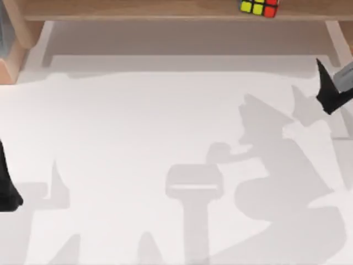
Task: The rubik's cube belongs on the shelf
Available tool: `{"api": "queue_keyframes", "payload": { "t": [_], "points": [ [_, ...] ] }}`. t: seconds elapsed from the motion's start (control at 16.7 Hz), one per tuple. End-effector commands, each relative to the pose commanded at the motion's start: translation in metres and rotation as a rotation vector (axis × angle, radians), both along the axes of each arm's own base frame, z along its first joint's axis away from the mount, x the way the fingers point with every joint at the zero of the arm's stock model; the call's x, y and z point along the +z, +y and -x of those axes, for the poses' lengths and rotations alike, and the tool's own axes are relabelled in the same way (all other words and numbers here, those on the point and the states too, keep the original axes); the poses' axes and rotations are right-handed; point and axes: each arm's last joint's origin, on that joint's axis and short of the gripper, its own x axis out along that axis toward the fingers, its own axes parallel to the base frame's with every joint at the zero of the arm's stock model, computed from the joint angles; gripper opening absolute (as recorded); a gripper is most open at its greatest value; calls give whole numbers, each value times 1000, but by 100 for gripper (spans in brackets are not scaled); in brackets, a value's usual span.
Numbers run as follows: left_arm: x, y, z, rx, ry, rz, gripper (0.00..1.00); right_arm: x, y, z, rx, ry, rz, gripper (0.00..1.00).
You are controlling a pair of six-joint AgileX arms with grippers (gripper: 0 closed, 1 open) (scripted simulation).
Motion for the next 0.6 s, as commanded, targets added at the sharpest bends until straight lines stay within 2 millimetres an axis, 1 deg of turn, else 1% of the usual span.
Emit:
{"api": "queue_keyframes", "payload": {
  "t": [0.18,0.36,0.48,0.6],
  "points": [
    [0,0,0,0,0,0,100,-11,-55,47,9,-31,225,100],
    [0,0,0,0,0,0,100,-20,-96,90,-42,-58,431,100],
    [0,0,0,0,0,0,100,-25,-121,109,-113,-69,561,100],
    [0,0,0,0,0,0,100,-28,-145,119,-203,-74,679,100]
  ]
}}
